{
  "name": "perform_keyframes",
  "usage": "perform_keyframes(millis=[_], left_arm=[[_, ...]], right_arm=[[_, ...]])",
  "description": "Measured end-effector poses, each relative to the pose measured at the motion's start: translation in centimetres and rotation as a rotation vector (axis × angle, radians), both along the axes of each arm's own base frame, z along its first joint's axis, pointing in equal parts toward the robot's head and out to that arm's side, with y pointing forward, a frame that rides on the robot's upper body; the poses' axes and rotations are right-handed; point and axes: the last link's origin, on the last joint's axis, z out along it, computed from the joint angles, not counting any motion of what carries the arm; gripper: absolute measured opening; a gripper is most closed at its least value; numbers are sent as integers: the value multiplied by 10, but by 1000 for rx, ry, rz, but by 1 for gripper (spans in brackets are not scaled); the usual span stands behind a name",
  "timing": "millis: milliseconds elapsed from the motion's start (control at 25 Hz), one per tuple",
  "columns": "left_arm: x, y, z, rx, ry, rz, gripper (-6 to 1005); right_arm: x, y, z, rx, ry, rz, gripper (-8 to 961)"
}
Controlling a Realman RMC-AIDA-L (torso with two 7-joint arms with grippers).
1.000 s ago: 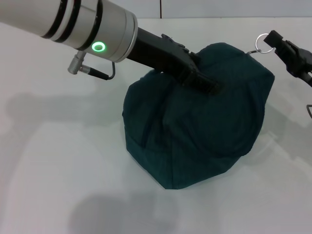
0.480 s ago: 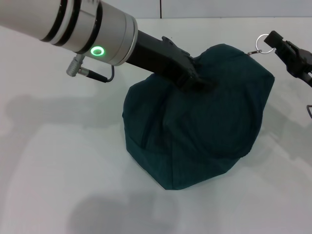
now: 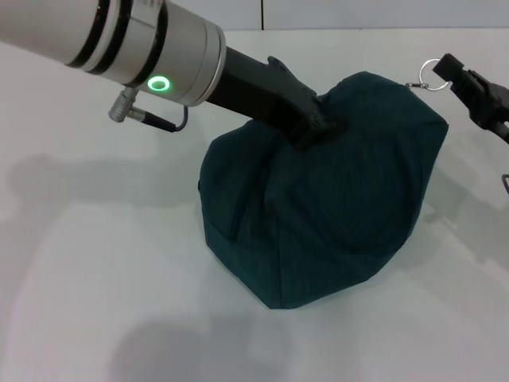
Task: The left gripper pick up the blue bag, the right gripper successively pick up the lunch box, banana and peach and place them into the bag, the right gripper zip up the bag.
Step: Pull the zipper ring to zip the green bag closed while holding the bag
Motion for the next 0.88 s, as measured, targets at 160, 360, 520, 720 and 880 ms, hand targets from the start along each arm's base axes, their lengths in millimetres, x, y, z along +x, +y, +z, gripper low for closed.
perform_keyframes(millis=[160, 360, 520, 720, 880], left_arm=[[3, -2, 3, 6, -22, -28, 77], [5, -3, 6, 4, -46, -36, 48], [10, -7, 11, 15, -66, -74, 46], [15, -11, 22, 26, -136, -109, 44], [12, -9, 29, 42, -184, -106, 45]], right_arm=[[3, -1, 0, 2, 3, -17, 34], [6, -1, 0, 4, 2, -29, 35], [13, -1, 1, 11, -3, -67, 35], [25, -3, 1, 14, -10, -126, 36], [29, -2, -1, 7, -28, -156, 37]])
